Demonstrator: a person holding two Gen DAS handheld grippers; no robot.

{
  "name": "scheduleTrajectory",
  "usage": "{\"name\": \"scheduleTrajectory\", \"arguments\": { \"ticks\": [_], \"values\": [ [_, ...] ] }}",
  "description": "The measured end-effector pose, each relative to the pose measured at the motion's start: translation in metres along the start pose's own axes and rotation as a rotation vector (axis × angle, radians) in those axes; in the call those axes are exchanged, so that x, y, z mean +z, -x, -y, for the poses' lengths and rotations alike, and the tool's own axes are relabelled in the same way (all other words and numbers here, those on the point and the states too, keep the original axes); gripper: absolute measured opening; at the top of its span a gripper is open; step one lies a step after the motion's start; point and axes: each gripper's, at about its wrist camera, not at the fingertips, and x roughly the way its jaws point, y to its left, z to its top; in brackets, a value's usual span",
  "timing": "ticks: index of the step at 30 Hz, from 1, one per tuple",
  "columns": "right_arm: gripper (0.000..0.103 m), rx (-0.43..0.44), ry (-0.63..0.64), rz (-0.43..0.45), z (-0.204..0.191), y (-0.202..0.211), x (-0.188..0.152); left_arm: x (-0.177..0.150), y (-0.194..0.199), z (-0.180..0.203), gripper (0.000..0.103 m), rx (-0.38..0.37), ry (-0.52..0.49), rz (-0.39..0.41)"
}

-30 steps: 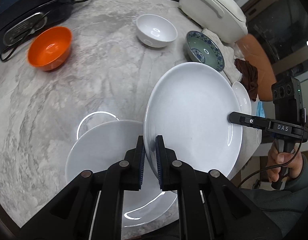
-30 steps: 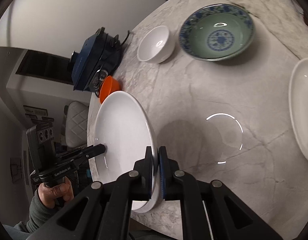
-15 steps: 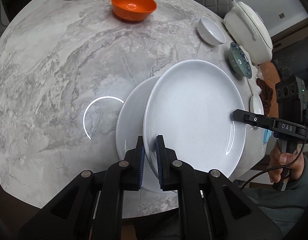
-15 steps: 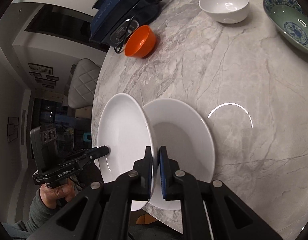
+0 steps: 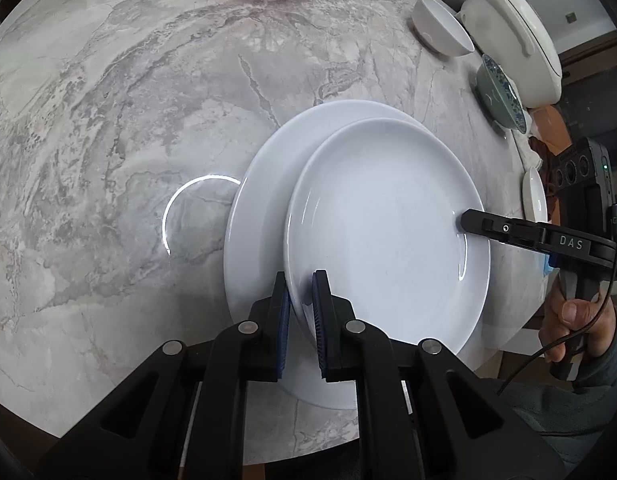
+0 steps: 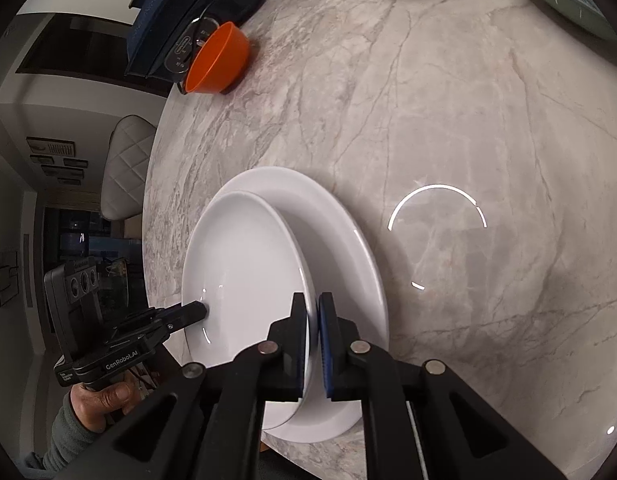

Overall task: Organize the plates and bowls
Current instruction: 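Carry the held plate over the first plate and lower it on top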

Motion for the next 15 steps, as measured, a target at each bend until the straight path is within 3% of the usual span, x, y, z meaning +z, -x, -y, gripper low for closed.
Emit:
{"name": "scheduleTrajectory", "arguments": {
  "ticks": [15],
  "values": [
    [0.01, -0.059, 0.057, -0.004, 0.0, -0.008, -0.003, 0.013, -0.014, 0.012, 0.011, 0.046, -0.027, 0.016]
  ]
}}
